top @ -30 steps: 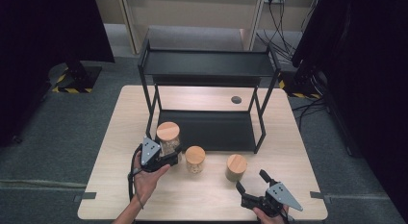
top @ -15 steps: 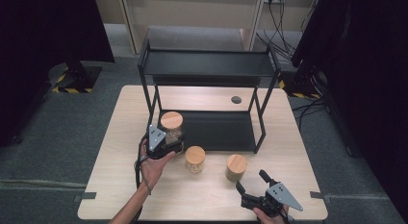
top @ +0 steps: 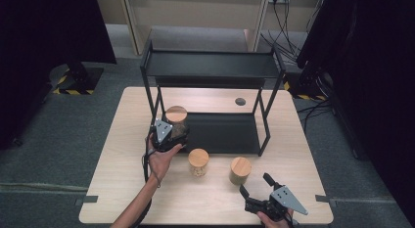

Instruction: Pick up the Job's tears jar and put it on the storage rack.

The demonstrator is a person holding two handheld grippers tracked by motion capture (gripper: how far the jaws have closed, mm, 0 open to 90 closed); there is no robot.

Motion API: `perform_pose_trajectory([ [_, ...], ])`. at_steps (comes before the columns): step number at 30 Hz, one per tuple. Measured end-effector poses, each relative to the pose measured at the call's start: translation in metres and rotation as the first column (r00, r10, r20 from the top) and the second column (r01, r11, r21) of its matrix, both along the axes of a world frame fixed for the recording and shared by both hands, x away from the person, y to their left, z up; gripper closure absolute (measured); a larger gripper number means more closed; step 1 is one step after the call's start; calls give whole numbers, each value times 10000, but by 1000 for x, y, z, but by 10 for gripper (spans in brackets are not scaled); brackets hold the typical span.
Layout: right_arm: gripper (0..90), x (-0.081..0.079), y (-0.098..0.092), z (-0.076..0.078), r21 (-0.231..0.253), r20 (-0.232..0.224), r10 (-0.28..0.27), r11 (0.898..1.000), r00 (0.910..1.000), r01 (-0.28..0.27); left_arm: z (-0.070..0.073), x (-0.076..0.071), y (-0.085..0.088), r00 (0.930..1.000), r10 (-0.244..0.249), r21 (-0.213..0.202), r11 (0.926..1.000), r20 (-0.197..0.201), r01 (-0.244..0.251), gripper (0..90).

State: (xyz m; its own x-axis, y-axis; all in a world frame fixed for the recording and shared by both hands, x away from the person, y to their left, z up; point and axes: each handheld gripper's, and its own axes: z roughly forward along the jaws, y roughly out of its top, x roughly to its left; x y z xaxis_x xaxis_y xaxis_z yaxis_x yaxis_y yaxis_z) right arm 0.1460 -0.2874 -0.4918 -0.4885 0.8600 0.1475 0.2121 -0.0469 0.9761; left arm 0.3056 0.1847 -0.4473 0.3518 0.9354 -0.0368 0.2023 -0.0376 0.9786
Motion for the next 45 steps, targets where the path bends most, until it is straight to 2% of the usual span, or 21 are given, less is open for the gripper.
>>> perform_pose_trajectory([
  [5,18,0,0,0,20,-3,-9,10000,10000,9,-3,5,-4,9998,174,-2,9998,31,-174,250],
  [11,18,0,0,0,38,11,6,10000,10000,-7,-5,12,-12,9995,310,201,9993,-17,-309,250],
  [21,18,0,-1,0,88,20,5,10000,10000,-5,-11,23,-21,9985,517,11,9987,-185,-517,250],
  [24,18,0,-2,0,115,41,7,9999,10000,-7,-13,25,-22,9983,532,71,9986,-232,-531,250],
  [30,18,0,-2,0,114,37,31,9999,10000,-32,-16,26,-24,9975,653,131,9978,-281,-650,250],
  [40,18,0,-1,0,112,58,44,9999,10000,-44,-21,26,-22,9982,566,99,9984,-183,-565,249],
  [45,18,-1,-1,0,120,74,26,9999,10000,-27,-20,26,-20,9983,520,85,9986,-271,-518,247],
])
